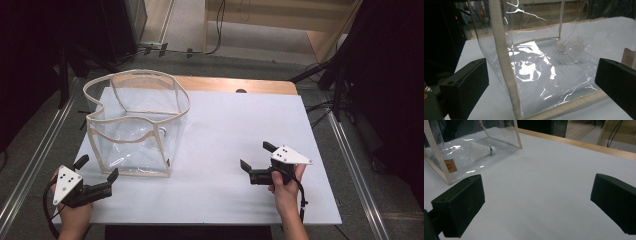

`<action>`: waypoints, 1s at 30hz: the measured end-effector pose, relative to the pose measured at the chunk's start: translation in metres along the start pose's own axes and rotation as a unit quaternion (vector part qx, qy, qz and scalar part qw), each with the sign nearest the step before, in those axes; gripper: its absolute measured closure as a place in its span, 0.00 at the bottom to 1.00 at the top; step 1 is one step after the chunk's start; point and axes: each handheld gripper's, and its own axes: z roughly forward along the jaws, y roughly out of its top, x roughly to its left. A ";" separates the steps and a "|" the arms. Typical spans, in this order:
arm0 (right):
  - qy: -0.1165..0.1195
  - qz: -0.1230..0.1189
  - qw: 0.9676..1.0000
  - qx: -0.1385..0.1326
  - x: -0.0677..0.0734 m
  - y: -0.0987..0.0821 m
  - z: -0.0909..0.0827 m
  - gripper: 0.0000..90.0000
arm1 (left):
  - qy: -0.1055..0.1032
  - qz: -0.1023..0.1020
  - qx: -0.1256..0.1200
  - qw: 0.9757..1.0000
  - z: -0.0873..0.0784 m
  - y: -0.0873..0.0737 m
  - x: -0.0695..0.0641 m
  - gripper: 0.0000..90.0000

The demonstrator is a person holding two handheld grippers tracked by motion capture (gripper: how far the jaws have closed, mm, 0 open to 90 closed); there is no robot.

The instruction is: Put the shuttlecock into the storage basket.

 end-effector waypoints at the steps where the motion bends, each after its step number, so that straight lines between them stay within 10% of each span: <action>1: -0.001 0.003 1.000 0.002 -0.002 -0.003 -0.003 0.00 | 0.000 0.000 0.000 1.000 0.000 0.000 0.000 0.00; 30: -0.049 0.032 0.998 0.012 -0.045 -0.038 -0.039 0.00 | 0.000 0.000 -0.001 1.000 0.000 0.000 0.000 0.00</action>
